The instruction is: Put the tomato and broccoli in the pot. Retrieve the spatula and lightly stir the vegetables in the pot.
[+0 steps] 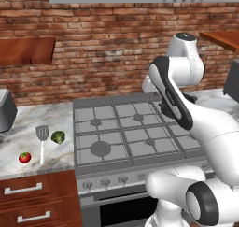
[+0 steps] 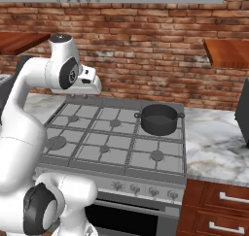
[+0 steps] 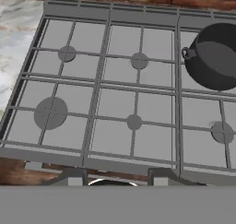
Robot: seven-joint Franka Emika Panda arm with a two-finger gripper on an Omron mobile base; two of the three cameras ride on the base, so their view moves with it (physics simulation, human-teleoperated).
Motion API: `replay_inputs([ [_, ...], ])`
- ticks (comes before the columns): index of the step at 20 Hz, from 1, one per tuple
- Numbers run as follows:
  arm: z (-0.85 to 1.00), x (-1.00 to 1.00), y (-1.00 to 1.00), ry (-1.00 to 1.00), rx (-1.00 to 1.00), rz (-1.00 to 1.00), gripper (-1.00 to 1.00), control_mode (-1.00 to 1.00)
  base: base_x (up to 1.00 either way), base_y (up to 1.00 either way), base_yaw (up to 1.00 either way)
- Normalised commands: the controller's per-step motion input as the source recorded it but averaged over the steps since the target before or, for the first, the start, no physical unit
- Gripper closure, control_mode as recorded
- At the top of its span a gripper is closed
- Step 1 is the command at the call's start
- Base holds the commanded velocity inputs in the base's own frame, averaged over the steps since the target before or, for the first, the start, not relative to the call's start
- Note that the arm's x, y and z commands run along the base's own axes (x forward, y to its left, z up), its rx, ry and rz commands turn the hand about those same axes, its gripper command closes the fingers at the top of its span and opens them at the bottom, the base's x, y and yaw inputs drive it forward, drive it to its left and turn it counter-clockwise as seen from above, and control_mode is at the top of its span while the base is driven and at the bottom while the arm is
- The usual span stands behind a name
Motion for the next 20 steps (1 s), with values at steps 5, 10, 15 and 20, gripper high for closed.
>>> replay_inputs([
  [5,0.00,-0.09,0.19,0.01,0.00,0.03,-1.00,-1.00,0.00,0.00,0.00],
  [10,-0.08,0.00,0.60,0.08,0.00,0.01,-1.00,-1.00,0.00,0.00,0.00],
  [15,-0.16,0.12,0.87,0.07,0.00,-0.01,-1.00,-1.00,0.00,0.00,0.00],
  [20,-0.36,0.43,1.00,0.07,0.00,-0.03,-1.00,-1.00,0.00,0.00,0.00],
])
